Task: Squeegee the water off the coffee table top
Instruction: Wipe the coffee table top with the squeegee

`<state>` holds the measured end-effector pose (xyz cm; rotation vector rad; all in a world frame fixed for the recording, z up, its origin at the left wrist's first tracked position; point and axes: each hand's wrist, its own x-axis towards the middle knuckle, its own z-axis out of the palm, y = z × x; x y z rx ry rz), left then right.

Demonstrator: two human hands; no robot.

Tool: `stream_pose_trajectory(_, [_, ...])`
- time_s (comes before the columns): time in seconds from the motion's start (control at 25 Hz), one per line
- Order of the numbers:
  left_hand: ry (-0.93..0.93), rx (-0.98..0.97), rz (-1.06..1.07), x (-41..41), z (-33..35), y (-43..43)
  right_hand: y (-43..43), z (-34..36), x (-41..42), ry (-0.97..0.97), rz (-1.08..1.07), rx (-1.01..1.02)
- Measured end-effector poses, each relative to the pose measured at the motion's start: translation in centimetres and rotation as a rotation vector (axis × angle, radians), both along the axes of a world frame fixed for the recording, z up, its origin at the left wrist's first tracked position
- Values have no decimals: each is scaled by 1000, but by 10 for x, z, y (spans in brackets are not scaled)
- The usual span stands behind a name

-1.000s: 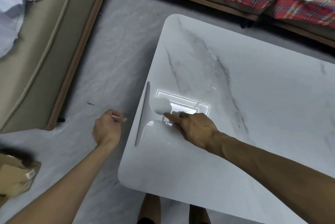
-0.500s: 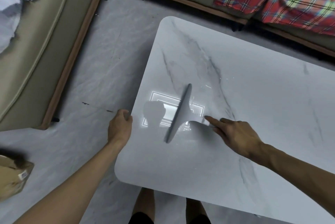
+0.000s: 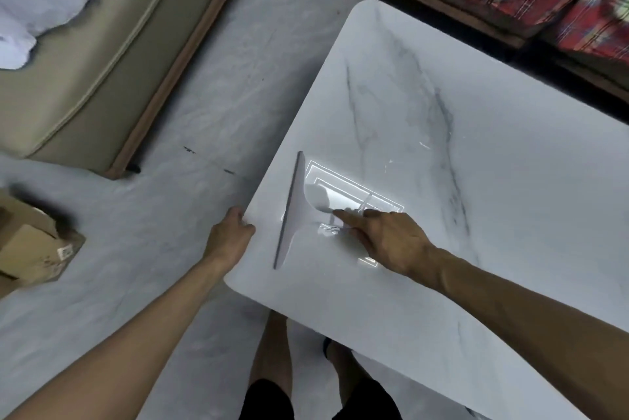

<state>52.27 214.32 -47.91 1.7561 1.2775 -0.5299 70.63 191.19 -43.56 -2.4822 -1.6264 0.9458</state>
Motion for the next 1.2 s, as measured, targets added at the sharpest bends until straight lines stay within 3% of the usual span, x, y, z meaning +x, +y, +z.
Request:
stream_pose_trajectory(0.28, [-59, 110, -31, -21, 14, -33, -107, 24, 33, -147, -119, -102])
stream_pose_trajectory(0.44, [-126, 135, 166, -56, 27, -34, -60, 31, -8, -35, -70, 13])
stream_pose_trajectory(0.64, [-55, 170, 290, -111, 19, -19, 42, 0, -108, 104, 263, 47])
stream_pose_trajectory(0.84, [-30, 119, 169, -119, 7, -23, 31, -14, -104, 21, 319, 10])
stream_pose_trajectory(1.04, [-44, 41, -17, -98, 10, -34, -58, 11, -45, -13, 111, -84])
stream_pose_trajectory(1.2, [-22, 45, -130, -87, 12, -39, -98, 38, -34, -131, -22, -37])
